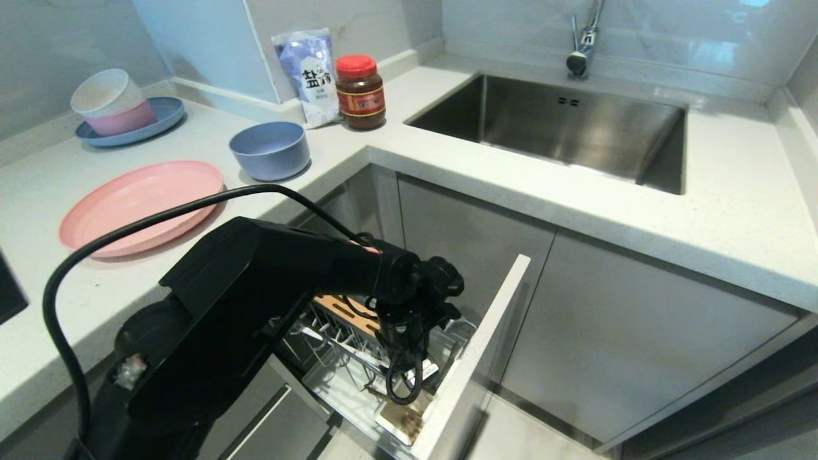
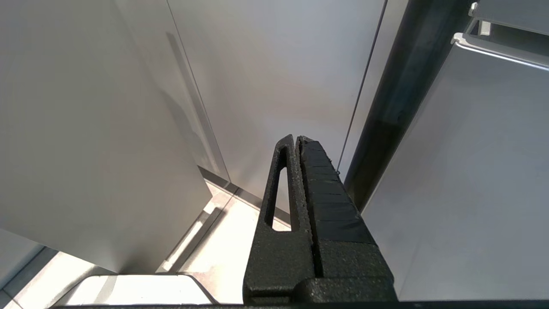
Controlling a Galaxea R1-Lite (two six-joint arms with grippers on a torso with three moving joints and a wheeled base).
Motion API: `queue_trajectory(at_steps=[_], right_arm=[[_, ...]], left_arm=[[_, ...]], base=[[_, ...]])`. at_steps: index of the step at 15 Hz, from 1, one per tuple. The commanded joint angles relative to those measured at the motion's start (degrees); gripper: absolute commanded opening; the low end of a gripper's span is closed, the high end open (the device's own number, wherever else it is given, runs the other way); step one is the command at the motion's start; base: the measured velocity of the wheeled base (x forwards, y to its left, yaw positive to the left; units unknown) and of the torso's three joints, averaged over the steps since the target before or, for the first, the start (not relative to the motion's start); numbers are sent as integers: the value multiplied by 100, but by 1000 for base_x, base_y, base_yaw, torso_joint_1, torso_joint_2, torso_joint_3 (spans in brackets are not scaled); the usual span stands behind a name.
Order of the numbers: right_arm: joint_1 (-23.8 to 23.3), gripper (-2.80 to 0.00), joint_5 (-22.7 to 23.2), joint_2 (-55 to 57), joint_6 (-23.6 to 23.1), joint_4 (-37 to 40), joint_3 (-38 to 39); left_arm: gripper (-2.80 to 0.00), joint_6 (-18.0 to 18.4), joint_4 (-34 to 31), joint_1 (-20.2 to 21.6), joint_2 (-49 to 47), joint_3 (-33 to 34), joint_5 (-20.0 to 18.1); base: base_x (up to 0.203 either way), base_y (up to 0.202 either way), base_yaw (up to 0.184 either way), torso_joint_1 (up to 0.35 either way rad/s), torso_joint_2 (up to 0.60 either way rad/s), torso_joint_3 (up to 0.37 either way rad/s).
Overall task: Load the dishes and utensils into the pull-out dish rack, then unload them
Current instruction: Pick up the fork and place it in the cupboard, then pick up the bowl and place it in the cupboard
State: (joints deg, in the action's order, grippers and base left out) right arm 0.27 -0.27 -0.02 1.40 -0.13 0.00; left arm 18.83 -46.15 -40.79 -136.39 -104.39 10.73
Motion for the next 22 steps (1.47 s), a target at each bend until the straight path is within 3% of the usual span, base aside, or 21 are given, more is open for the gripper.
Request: queue_trajectory(at_steps=[1, 7, 10, 11, 13, 19, 22], right_arm=[[6, -280, 0, -23, 0, -1, 9], [7, -280, 0, -24, 0, 4, 9], [1, -280, 0, -24, 0, -4, 9], [2, -280, 0, -24, 0, -2, 9], [8, -280, 0, -24, 0, -3, 9], [7, -280, 0, -24, 0, 4, 9], [5, -280, 0, -24, 0, 2, 9]], left_arm=[[0, 7, -32, -23, 122, 0, 107], [0, -20, -35, -188, 559, 24, 415], [0, -266, -31, -254, 1076, 96, 809], [-280, -441, -28, -263, 1282, 105, 887], [-280, -864, -36, -306, 1808, 119, 984], [-280, -2711, -30, -294, 3455, 869, 1459], [-280, -2920, 87, -14, 3987, 919, 1631]], base=[[0, 0, 0, 0, 0, 0], [0, 0, 0, 0, 0, 0], [0, 0, 0, 0, 0, 0], [0, 0, 0, 0, 0, 0], [0, 0, 0, 0, 0, 0], [0, 0, 0, 0, 0, 0], [0, 0, 0, 0, 0, 0]])
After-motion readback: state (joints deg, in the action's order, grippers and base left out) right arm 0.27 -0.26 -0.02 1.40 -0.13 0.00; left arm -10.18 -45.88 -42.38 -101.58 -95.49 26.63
